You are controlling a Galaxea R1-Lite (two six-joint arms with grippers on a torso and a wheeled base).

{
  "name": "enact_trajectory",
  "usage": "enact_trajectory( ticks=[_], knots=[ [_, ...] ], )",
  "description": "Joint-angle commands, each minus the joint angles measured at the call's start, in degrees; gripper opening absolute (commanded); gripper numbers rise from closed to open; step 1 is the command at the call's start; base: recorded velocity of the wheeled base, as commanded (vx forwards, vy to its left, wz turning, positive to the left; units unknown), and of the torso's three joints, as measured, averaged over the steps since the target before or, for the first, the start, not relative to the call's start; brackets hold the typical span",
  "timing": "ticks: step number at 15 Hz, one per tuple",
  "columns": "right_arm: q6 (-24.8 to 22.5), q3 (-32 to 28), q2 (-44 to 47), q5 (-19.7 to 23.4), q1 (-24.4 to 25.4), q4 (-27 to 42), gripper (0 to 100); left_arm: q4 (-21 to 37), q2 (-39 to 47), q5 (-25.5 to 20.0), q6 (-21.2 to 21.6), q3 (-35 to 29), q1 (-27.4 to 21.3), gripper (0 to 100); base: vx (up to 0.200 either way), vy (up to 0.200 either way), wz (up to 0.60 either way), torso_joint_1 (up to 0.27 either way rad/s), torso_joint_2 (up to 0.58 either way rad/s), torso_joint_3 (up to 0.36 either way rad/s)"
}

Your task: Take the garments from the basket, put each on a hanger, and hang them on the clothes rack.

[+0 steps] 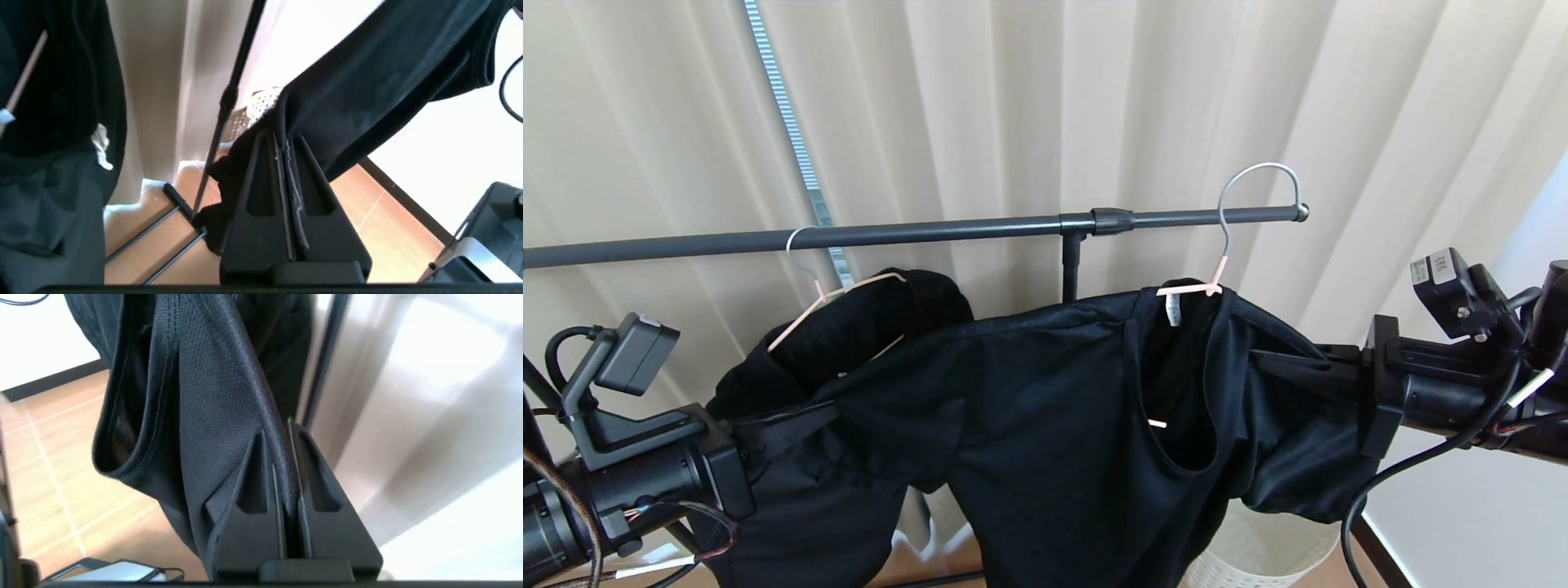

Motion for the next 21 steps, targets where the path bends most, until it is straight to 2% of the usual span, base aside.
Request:
enact_trajectory(
  ticks=[1,3,11,13,21],
  knots=[
    [-0.04,-0.16,-0.01,0.37,-0.89,-0.01,0,-0.03,0.22,-0.01,-0.02,-0.58,1.38,0,0.000,0.000,0.00,0.000,0.00,0.000],
    [-0.04,-0.51,-0.10,2.40,-2.21,0.08,0,-0.03,0.13,-0.01,-0.02,-0.76,1.91,0,0.000,0.000,0.00,0.000,0.00,0.000],
    [-0.04,-0.77,-0.18,3.45,-4.05,-0.01,0,-0.03,0.04,-0.01,-0.02,-0.76,2.00,0,0.000,0.000,0.00,0.000,0.00,0.000],
    [-0.13,-0.86,-0.18,6.44,-5.11,0.08,0,-0.03,0.04,-0.01,-0.02,-0.76,2.00,0,0.000,0.000,0.00,0.000,0.00,0.000],
    [-0.04,-1.56,-0.10,6.88,-7.04,0.08,0,0.06,0.04,-0.09,-0.02,-0.58,1.91,0,0.000,0.000,0.00,0.000,0.00,0.000]
  ],
)
